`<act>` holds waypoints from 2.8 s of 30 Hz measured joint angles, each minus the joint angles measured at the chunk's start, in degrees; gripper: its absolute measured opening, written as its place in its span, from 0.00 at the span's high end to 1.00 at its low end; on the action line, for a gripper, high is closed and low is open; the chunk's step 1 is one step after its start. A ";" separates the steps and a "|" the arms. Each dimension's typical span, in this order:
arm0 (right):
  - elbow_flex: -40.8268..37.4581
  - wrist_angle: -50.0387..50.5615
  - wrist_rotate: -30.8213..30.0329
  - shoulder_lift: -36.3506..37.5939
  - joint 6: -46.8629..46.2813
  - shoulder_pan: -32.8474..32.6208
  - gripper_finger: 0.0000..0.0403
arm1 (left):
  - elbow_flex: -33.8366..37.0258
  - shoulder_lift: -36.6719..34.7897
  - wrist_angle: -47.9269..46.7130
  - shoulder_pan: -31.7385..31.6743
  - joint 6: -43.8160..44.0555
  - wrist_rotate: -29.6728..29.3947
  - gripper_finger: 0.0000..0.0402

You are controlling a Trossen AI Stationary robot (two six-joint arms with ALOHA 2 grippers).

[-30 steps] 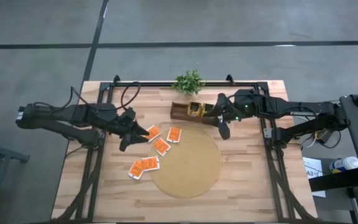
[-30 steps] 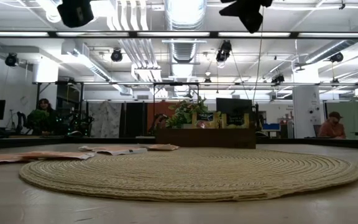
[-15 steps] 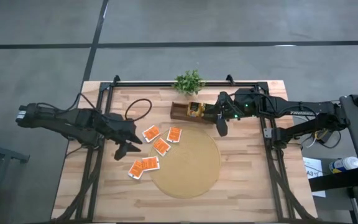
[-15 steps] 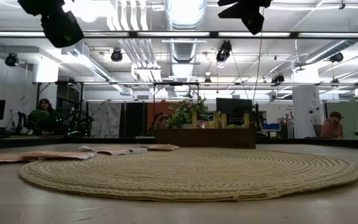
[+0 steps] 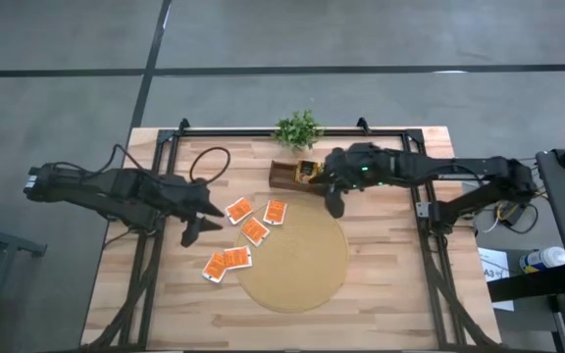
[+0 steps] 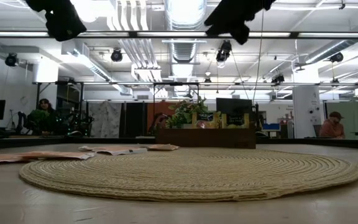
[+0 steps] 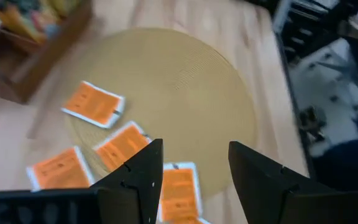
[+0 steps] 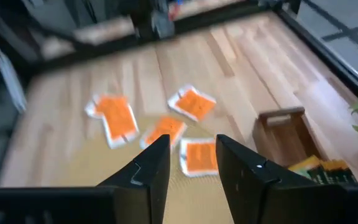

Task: Pick & Place Tea
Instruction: Put the white tea bag into the left section of the wooden organizer

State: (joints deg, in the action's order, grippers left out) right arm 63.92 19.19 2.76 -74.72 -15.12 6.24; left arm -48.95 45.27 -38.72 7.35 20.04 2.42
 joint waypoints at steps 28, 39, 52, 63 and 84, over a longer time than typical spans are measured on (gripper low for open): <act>25.58 28.52 0.03 -24.72 14.42 -0.37 0.69 | 0.26 3.76 9.07 -0.07 -4.41 -4.63 0.56; 24.83 34.86 -2.29 -22.00 9.87 -2.36 0.69 | 0.34 10.61 8.90 -0.11 -10.20 -4.87 0.56; 24.13 36.78 -4.50 -21.00 9.49 -3.61 0.69 | 0.07 17.85 8.83 -0.09 -16.68 -2.95 0.56; 24.02 37.62 -4.48 -21.00 9.90 -3.65 0.69 | 0.02 24.57 8.44 -0.07 -21.79 -2.93 0.56; 24.02 37.45 -4.45 -21.00 11.70 -3.63 0.69 | 0.02 28.69 7.82 -0.07 -23.24 -4.00 0.56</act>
State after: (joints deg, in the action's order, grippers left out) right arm 87.94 56.64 -1.68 -95.72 -3.42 2.61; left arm -48.93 73.95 -30.89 7.29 -3.20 -1.58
